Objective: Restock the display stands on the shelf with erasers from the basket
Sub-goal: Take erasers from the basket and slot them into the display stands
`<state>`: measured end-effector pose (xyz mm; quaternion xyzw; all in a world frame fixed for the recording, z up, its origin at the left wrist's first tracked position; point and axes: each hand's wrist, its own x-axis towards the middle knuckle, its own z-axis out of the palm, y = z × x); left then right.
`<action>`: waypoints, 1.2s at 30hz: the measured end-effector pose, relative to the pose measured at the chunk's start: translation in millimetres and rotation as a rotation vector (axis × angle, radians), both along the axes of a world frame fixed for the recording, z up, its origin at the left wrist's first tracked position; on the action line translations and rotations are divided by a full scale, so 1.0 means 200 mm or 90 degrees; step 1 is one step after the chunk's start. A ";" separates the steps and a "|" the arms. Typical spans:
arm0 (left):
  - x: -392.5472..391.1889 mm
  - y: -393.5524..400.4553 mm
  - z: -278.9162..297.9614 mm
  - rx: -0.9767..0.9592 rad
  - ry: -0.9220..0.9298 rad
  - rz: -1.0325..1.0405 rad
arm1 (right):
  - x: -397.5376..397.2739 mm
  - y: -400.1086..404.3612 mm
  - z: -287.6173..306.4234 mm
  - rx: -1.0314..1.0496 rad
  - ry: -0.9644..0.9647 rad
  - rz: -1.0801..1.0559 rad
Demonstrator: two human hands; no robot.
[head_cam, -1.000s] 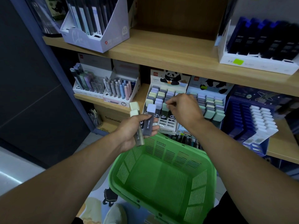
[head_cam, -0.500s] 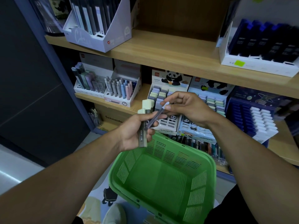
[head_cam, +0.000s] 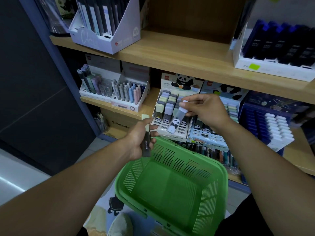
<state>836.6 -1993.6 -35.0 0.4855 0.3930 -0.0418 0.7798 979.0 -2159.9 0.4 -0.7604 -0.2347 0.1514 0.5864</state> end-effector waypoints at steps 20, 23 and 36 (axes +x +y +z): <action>0.00 -0.04 0.03 -0.029 -0.103 0.025 | 0.00 -0.01 -0.04 -0.273 -0.287 -0.039; 0.01 -0.03 0.03 -0.049 -0.098 0.035 | 0.00 -0.01 -0.05 -0.268 -0.291 -0.035; 0.00 -0.03 0.05 -0.091 -0.156 -0.029 | 0.03 0.00 -0.08 -0.310 -0.320 -0.080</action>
